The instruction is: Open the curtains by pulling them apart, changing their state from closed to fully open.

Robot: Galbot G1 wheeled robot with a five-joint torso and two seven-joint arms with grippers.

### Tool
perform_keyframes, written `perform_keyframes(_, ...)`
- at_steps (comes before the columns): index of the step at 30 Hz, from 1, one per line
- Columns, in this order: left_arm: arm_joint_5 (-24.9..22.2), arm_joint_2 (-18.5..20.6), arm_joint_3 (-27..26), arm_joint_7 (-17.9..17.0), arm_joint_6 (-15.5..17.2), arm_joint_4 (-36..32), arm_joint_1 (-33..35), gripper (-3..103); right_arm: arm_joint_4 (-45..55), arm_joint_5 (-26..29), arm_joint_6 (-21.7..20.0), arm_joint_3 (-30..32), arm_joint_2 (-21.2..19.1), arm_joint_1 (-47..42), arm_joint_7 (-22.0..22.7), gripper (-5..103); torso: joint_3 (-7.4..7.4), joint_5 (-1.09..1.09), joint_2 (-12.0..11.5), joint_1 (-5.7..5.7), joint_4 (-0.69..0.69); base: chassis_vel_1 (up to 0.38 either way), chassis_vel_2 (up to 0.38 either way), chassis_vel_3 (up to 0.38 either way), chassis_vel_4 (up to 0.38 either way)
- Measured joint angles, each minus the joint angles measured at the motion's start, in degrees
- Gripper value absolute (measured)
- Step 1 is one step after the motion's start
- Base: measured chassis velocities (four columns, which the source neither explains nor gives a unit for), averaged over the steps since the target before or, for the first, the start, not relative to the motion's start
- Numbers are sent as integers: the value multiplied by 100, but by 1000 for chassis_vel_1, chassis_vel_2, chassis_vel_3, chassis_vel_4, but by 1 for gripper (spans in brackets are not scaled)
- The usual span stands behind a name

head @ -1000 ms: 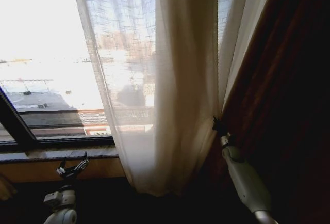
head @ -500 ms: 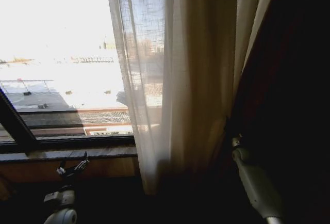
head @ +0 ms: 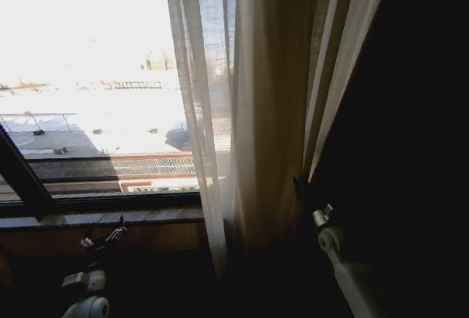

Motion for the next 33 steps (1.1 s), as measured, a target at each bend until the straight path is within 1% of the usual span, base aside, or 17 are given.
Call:
perform_keyframes(1,0,0,0,0,0,0,0,100,97,45,-8,25,7,-87,8,51,0,1,0,0,0,0,0,0,0)
perform_keyframes(2,0,0,0,0,0,0,0,100,97,45,-8,25,7,-87,8,51,0,1,0,0,0,0,0,0,0)
perform_keyframes(3,0,0,0,0,0,0,0,100,159,62,-8,44,9,-138,8,56,0,1,0,0,-1,0,0,0,0)
perform_keyframes(4,0,0,0,0,0,0,0,100,183,64,-8,54,9,-161,8,56,0,0,0,0,0,0,0,0,0)
perform_keyframes(6,0,0,0,0,0,0,0,100,403,-24,-1,158,11,-398,-95,67,0,0,0,0,0,0,0,0,0)
perform_keyframes(7,0,0,0,0,0,0,0,100,403,-24,-1,158,11,-398,-95,67,0,0,0,0,0,0,0,0,0)
perform_keyframes(11,0,0,0,0,0,0,0,100,633,-156,10,233,40,-628,-198,89,0,0,0,0,0,0,0,0,0)
perform_keyframes(13,0,0,0,0,0,0,0,100,684,-194,14,242,55,-674,-223,89,0,1,0,0,0,0,0,0,0)
perform_keyframes(15,0,0,0,0,0,0,0,100,754,-234,21,249,74,-726,-234,97,0,0,0,0,0,0,0,0,0)
perform_keyframes(17,0,0,0,0,1,0,0,100,842,-256,21,252,93,-789,-231,99,0,0,0,0,0,49,3,-20,8)
perform_keyframes(25,0,0,1,1,1,0,0,100,1101,-290,18,264,110,-922,-248,100,0,1,0,0,0,165,41,-149,-30)
perform_keyframes(33,0,0,-1,1,1,0,0,100,1191,-383,-16,337,111,-1009,-416,100,0,0,1,-2,0,311,225,-330,-197)
